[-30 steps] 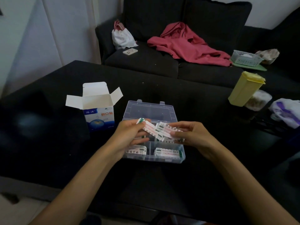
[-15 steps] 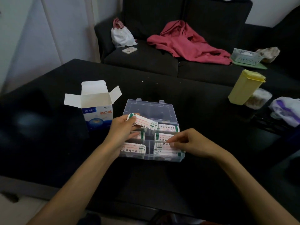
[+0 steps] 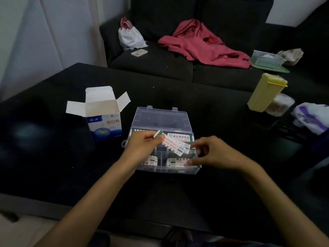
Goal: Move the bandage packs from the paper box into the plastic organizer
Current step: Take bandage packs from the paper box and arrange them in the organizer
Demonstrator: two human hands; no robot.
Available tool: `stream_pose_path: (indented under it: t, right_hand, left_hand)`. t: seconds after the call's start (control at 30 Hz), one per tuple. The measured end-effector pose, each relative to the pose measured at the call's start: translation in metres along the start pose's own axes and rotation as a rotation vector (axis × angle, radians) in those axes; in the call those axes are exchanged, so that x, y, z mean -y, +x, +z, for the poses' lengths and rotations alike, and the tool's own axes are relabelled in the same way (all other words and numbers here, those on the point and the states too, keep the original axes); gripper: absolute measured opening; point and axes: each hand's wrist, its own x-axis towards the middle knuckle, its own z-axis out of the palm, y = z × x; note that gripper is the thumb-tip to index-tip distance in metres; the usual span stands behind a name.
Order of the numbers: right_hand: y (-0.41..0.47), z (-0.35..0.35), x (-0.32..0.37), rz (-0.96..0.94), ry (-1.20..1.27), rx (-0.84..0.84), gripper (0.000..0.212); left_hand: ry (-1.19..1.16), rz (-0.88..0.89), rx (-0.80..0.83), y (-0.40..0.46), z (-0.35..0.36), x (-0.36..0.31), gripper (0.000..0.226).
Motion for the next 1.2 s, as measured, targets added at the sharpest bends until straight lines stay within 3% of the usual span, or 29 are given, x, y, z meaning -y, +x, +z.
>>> stream_pose_path:
  t: [0.2, 0.3, 0.5, 0.63, 0.83, 1.03, 1.2]
  right_hand:
    - [-0.001, -0.006, -0.001, -0.026, 0.4, 0.002, 0.018]
    - [0.002, -0.003, -0.006, -0.033, 0.404, -0.082, 0.018]
    - [0.002, 0.0, -0.009, -0.028, 0.339, -0.075, 0.025]
    - [0.005, 0.004, -0.009, -0.068, 0.332, -0.171, 0.027]
    - [0.003, 0.003, -0.017, -0.065, 0.291, -0.016, 0.02]
    - [0.006, 0.008, -0.014, -0.068, 0.305, -0.113, 0.028]
    - [0.005, 0.006, -0.018, -0.055, 0.315, -0.068, 0.013]
  left_hand:
    - [0.023, 0.104, -0.068, -0.005, 0.015, 0.007, 0.006]
    - [0.077, 0.115, -0.082, -0.004, 0.021, 0.011, 0.007]
    - [0.254, 0.177, -0.146, -0.001, 0.029, 0.018, 0.019]
    - [0.198, 0.177, -0.151, 0.002, 0.033, 0.018, 0.027]
    - [0.3, 0.115, -0.043, 0.006, 0.029, 0.02, 0.013]
    - [0.241, 0.116, -0.118, 0.005, 0.032, 0.018, 0.016]
    - [0.388, 0.144, -0.073, 0.006, 0.024, 0.014, 0.013]
